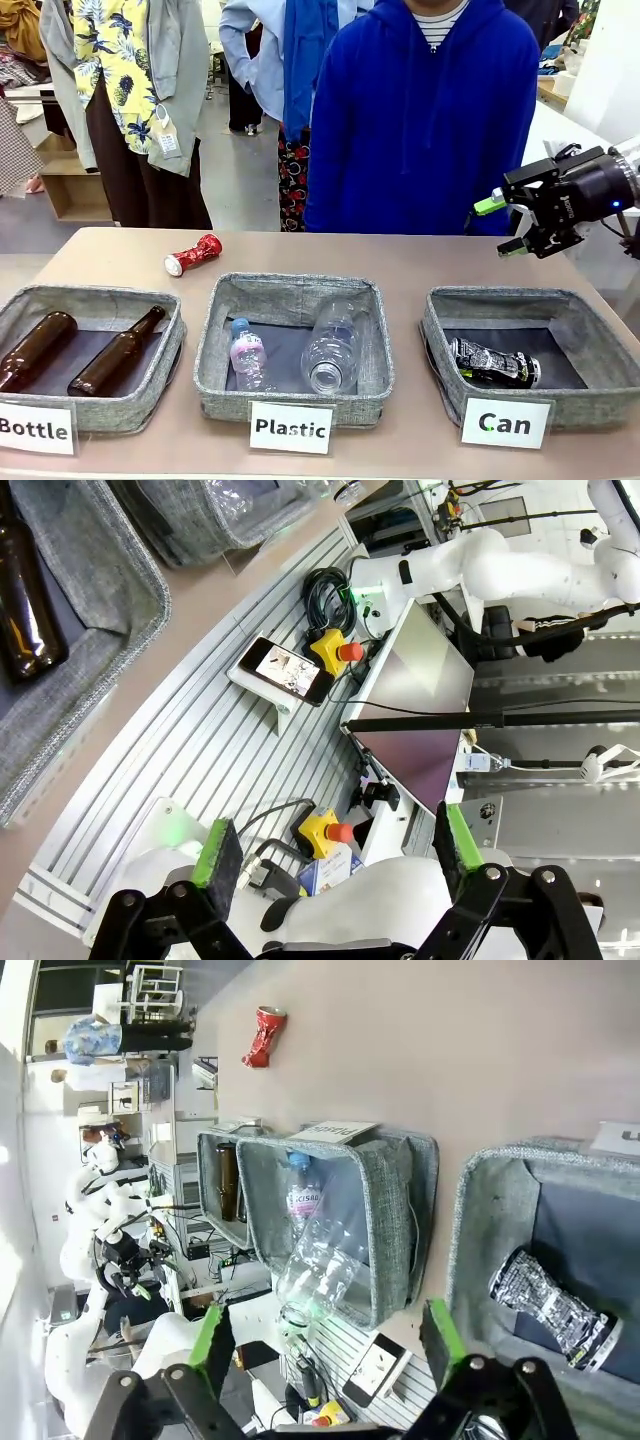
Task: Sort the can waste into the basket.
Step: Pick up the can waste from the table and place it in the right Fabric basket.
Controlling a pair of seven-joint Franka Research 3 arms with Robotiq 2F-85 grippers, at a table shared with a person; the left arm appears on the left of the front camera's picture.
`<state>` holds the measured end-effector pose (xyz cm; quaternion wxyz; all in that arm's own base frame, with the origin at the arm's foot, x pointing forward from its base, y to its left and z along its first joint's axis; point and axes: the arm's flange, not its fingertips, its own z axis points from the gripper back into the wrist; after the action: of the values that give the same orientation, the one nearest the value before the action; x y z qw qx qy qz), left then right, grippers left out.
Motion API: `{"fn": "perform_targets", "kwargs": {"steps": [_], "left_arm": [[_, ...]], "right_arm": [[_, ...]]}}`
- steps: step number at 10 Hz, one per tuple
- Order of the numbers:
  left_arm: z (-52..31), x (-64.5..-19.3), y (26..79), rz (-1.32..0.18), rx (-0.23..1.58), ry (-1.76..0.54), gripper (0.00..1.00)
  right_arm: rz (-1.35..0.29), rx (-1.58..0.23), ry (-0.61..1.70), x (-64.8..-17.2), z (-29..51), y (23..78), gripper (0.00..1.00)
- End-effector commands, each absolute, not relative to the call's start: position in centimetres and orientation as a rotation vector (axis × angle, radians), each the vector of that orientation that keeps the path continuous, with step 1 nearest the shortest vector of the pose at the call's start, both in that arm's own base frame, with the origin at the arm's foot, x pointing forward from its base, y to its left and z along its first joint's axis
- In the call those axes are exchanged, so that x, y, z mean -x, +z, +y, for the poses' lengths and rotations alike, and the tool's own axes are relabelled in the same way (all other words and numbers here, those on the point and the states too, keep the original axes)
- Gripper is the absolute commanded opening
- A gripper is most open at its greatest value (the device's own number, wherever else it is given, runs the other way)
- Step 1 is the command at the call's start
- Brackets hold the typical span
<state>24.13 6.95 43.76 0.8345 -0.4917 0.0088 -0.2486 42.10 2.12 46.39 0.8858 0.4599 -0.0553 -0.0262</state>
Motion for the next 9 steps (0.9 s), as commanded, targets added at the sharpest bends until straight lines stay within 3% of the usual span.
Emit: {"fn": "perform_targets", "kwargs": {"steps": [1,4,5,7,9], "left_arm": [[6.7,-24.1,43.9,0.016,1.056,-0.516,1.0],[7.0,-24.1,43.8,0.019,1.041,-0.526,1.0],[5.7,-23.5,45.2,-0.062,0.838,-0.391,1.0],[0.4,-29.1,48.8,0.051,0.549,-0.551,1.0],[-5.5,-37.8,51.1,0.119,0.282,-0.65,1.0]], "right_arm": [[-0.123,-0.963,-0.032,-42.2,1.5,46.6,1.0],[-0.123,-0.963,-0.032,-42.2,1.5,46.6,1.0],[-0.123,-0.963,-0.032,-42.2,1.5,46.6,1.0],[-0.123,-0.963,-0.032,-42.2,1.5,46.6,1.0],[-0.123,-0.963,-0.032,-42.2,1.5,46.6,1.0]]}}
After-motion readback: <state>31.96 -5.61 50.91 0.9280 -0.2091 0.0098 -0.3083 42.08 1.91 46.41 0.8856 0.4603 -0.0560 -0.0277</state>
